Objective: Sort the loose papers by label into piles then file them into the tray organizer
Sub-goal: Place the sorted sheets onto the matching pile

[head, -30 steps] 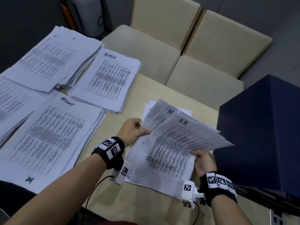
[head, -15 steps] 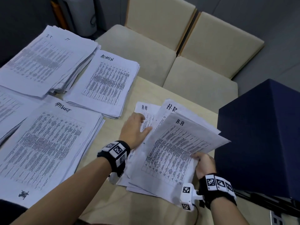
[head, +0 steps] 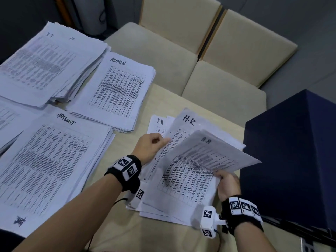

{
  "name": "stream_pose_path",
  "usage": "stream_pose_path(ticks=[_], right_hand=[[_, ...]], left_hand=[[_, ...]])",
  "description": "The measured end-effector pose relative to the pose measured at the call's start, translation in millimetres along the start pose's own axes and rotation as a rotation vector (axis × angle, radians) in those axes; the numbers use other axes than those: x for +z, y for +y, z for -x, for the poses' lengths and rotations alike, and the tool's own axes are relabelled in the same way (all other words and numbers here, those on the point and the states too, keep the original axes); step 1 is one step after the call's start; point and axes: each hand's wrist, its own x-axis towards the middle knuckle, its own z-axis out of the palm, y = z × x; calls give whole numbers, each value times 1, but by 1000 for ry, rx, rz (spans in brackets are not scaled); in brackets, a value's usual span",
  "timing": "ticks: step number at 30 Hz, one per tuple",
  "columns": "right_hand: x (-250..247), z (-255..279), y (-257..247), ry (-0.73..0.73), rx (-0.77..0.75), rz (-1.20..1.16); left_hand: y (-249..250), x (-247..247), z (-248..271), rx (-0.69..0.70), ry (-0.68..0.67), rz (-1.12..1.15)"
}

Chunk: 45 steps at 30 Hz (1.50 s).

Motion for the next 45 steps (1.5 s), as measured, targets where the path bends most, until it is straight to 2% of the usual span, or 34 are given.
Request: stream_pose_path(ticks=[1, 4, 5, 7, 8, 12, 14, 16, 20, 22, 26, 29, 34, 39, 45], right_hand=[[-1, 2, 0, 1, 0, -5], [-2, 11, -8, -26, 65, -20], [-3, 10, -8, -18, 60, -9], [-4, 3, -3, 17, 67, 31], [-5, 0, -1, 8, 88, 49], [-1, 7, -1, -36, 106, 73], [-1, 9, -2, -68, 80, 48], [-1, 10, -3, -96, 57, 33], [-2, 10, -4, -111, 47, 23], [-3, 9, -4, -107, 52, 35], [-4, 9, -2, -27, 37, -16], [-8, 11, -4, -14, -33, -92], [-16, 4, -5, -64, -35, -111], [-9, 11, -13, -218, 63, -118], [0, 6, -6, -421, -10, -229]], left_hand=[[-3, -1, 0, -13, 60, -63], [-18, -8, -3, -111, 370, -410], [-22, -10, -4, -162, 399, -495], [-25, -13, -3, -246, 317, -584], [-24, -13, -3, -243, 277, -621], [-13, -14, -1, -70, 180, -757], [-6, -16, 0, 59, 98, -671], [1, -18, 3, 135, 20, -484], [16, -16, 14, 53, -75, 89], [21, -14, 17, 31, -85, 240], [16, -10, 12, 16, 49, 180], [2, -10, 4, -57, 155, 52], [-3, -8, 0, -141, 97, -3], [16, 1, 9, -126, 3, 261], [33, 11, 16, -207, -108, 535]])
